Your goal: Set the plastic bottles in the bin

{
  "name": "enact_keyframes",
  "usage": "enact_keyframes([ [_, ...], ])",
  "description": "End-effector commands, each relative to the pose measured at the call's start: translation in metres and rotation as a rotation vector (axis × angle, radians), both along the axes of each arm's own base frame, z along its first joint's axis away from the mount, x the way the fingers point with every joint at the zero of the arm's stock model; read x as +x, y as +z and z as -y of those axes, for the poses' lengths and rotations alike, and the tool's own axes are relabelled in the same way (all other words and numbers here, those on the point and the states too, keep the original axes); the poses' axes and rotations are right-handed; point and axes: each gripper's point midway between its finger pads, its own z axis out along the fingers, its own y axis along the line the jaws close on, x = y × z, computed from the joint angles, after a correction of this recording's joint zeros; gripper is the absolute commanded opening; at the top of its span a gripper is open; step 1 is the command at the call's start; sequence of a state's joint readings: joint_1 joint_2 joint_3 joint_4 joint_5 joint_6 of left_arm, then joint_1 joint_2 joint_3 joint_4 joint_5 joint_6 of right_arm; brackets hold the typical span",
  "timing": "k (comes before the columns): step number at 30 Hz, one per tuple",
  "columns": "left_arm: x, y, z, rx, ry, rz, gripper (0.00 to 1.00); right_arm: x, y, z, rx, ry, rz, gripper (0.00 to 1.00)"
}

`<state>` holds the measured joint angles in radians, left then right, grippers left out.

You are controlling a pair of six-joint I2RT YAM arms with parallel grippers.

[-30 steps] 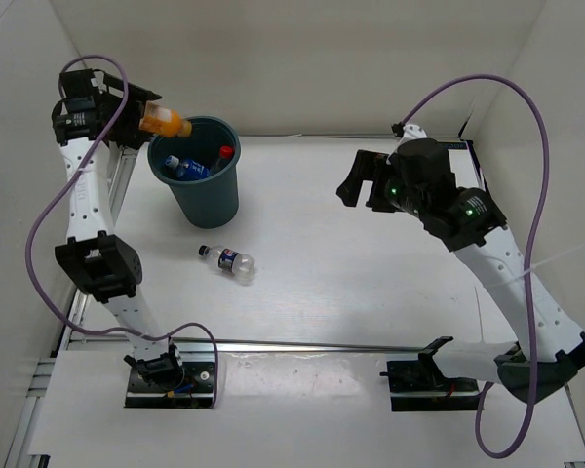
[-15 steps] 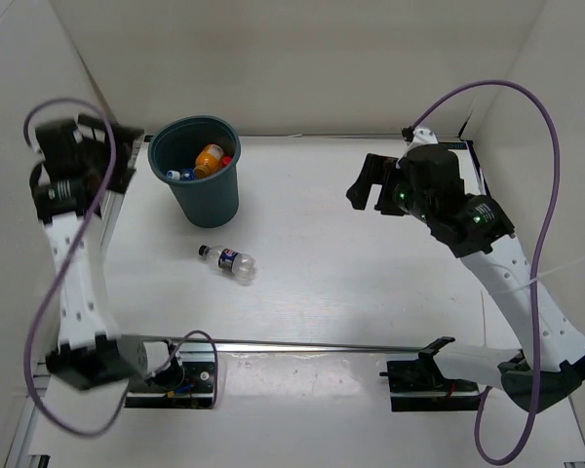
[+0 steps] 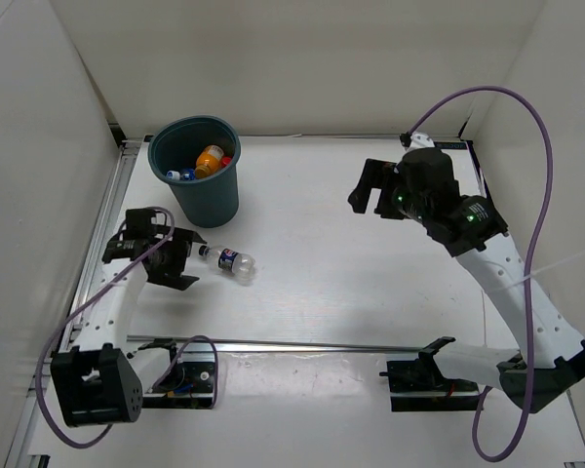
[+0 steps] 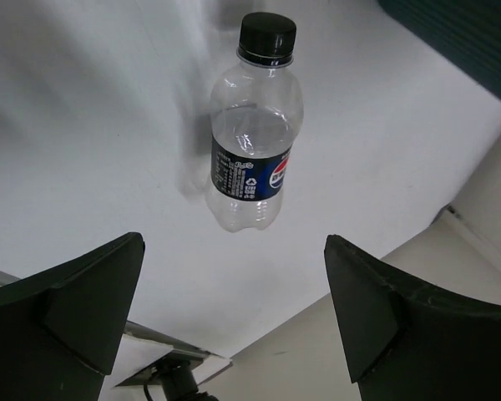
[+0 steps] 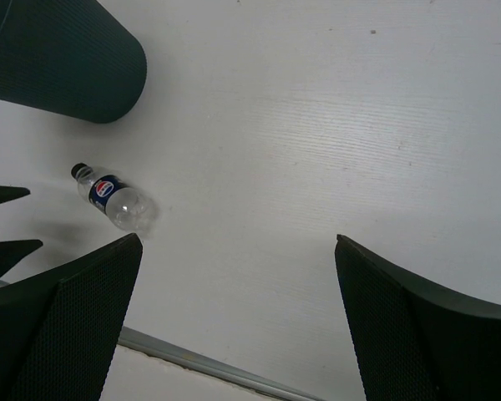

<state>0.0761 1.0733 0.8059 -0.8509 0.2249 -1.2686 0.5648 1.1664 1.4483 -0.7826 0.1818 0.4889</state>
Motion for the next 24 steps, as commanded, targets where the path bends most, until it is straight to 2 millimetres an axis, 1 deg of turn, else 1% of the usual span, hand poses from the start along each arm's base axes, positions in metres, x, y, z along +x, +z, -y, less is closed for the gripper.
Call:
enact_keyframes([
  [1, 0.018, -0.002, 0.009, 0.034, -0.045, 0.030, 1.00, 0.002, -0.002, 0.003, -0.023, 0.006, 0.022, 1.00],
  [2, 0.028, -0.004, 0.017, 0.034, -0.076, 0.033, 1.00, 0.001, 0.001, 0.004, -0.018, 0.005, 0.029, 1.00],
  [4, 0.034, -0.011, 0.023, 0.044, -0.118, 0.014, 1.00, 0.001, -0.001, 0.007, -0.035, 0.000, 0.028, 1.00],
  [5, 0.035, -0.022, 0.031, 0.034, -0.144, -0.034, 1.00, 0.000, 0.002, 0.009, -0.034, -0.008, 0.039, 1.00],
  [6, 0.042, -0.020, 0.035, 0.039, -0.165, -0.025, 1.00, 0.000, 0.002, 0.010, -0.043, -0.002, 0.044, 1.00],
  [7, 0.045, -0.024, 0.035, 0.072, -0.188, -0.027, 1.00, -0.001, 0.005, 0.013, -0.045, -0.016, 0.057, 1.00],
  [8, 0.048, -0.031, 0.038, 0.072, -0.199, -0.054, 1.00, -0.001, 0.009, 0.017, -0.056, -0.024, 0.074, 1.00],
  [9, 0.049, -0.034, 0.039, 0.086, -0.212, -0.062, 1.00, -0.001, 0.005, 0.018, -0.061, -0.023, 0.066, 1.00],
  [10, 0.053, -0.034, 0.040, 0.086, -0.212, -0.064, 1.00, -0.002, 0.008, 0.022, -0.070, -0.030, 0.084, 1.00],
  [11, 0.052, -0.043, 0.039, 0.086, -0.214, -0.095, 1.00, -0.005, 0.006, 0.025, -0.078, -0.037, 0.081, 1.00],
  [12, 0.058, -0.043, 0.040, 0.086, -0.213, -0.090, 1.00, -0.005, 0.006, 0.026, -0.086, -0.032, 0.084, 1.00],
  [14, 0.059, -0.055, 0.041, 0.102, -0.232, -0.123, 1.00, -0.008, 0.005, 0.034, -0.103, -0.050, 0.097, 1.00],
  [15, 0.062, -0.056, 0.041, 0.102, -0.232, -0.128, 1.00, -0.008, 0.005, 0.034, -0.103, -0.050, 0.097, 1.00],
  [17, 0.059, -0.067, 0.044, 0.106, -0.251, -0.161, 1.00, -0.010, 0.003, 0.040, -0.127, -0.067, 0.099, 1.00],
  [19, 0.059, -0.070, 0.044, 0.102, -0.244, -0.172, 1.00, -0.011, 0.001, 0.043, -0.133, -0.076, 0.101, 1.00],
  [20, 0.054, -0.076, 0.044, 0.102, -0.244, -0.195, 1.00, -0.011, 0.001, 0.043, -0.140, -0.071, 0.103, 1.00],
  [21, 0.053, -0.076, 0.048, 0.098, -0.244, -0.198, 1.00, -0.011, 0.001, 0.043, -0.140, -0.071, 0.103, 1.00],
  [22, 0.050, -0.082, 0.047, 0.099, -0.245, -0.216, 0.99, -0.010, 0.001, 0.045, -0.144, -0.079, 0.105, 1.00],
  [24, 0.048, -0.084, 0.051, 0.096, -0.248, -0.227, 0.95, -0.010, 0.001, 0.045, -0.144, -0.079, 0.105, 1.00],
])
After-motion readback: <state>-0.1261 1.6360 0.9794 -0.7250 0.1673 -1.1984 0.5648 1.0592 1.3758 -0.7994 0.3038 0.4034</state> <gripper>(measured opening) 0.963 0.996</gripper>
